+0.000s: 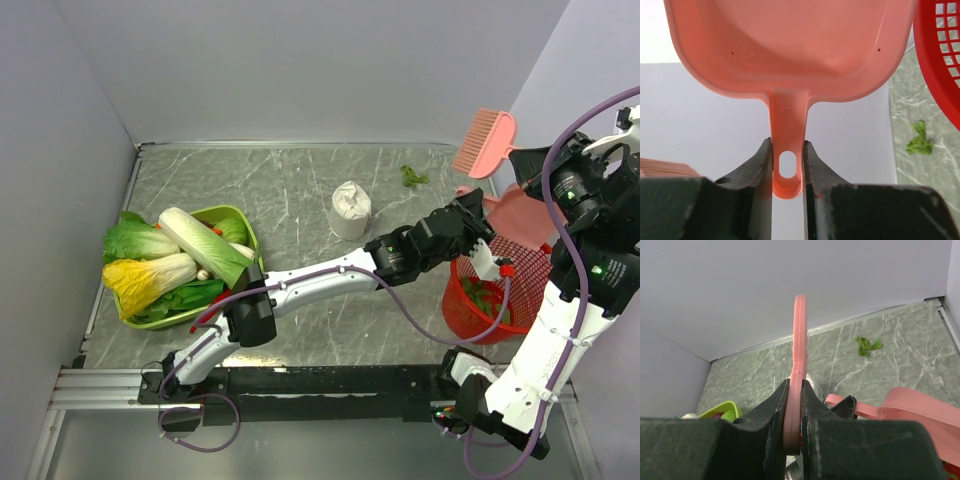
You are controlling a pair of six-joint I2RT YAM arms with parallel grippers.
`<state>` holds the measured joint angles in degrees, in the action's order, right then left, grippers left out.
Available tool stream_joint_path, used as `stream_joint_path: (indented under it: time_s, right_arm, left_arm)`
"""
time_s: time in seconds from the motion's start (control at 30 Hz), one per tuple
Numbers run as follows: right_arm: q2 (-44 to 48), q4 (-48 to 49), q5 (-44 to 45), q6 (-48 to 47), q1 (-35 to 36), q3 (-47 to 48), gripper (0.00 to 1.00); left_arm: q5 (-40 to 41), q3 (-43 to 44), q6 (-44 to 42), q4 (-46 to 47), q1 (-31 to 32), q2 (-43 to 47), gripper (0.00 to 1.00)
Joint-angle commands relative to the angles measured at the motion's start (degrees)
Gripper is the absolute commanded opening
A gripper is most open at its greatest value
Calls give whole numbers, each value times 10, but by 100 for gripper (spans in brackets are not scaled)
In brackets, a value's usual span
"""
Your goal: Sweep away the paper scraps from the table
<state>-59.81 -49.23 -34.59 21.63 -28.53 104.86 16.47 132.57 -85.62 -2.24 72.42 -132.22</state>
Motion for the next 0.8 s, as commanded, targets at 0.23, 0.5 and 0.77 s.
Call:
stream_joint_path:
  time_s: [0.23,0.5,0.77]
  right_arm:
    - [11,58,-42,30,-7,7,0]
    - [-39,109,-68,80,-6,41,0]
    - [-148,89,-44,59,9,81,0]
  left_arm:
    - [53,-24,102,42,-21,75,1]
    - [89,-70,236,-92,-73,172,1]
    - [29,-223,431,-316,-136,310,1]
